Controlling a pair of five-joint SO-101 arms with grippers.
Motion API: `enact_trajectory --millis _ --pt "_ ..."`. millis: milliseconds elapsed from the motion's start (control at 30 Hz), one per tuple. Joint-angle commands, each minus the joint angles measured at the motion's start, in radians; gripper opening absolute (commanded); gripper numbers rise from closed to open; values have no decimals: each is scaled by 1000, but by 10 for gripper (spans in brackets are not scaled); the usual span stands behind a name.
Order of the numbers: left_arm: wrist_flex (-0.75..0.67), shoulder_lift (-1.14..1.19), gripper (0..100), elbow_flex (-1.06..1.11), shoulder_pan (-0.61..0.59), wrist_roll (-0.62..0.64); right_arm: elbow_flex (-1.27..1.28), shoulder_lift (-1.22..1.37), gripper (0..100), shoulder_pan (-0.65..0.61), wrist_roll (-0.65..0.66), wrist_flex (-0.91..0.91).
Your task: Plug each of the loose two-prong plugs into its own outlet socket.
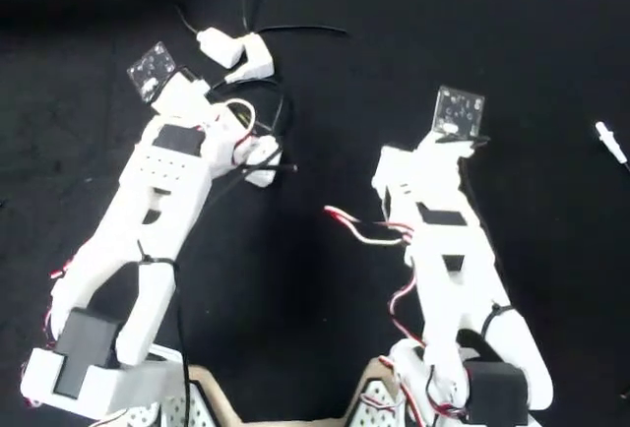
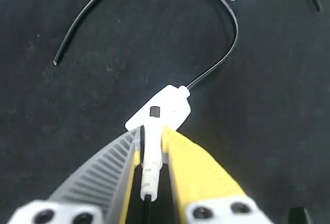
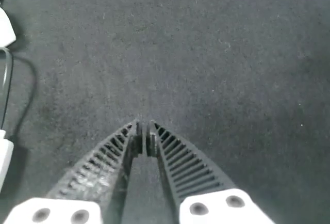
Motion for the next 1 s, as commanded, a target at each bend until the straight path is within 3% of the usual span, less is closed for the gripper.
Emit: enact_trajectory --millis 0,200,367,667,767,833,967 --pt "26 -5 27 -47 7 17 -44 2 41 8 -5 -23" --pt "138 2 27 -51 -5 -97 -42 2 41 6 -5 -25" --pt "135 -2 27 -62 -5 -172 -42 2 41 6 -5 -26" --pt "135 -2 28 -99 44 -511 -44 2 41 6 -3 -26" --pt "124 3 28 -113 53 -539 -45 2 41 6 -3 -26" --pt "78 6 28 -111 54 -652 -45 2 41 6 -3 -28" --pt "-8 -3 28 -65 48 -1003 -45 2 41 6 -3 -28"
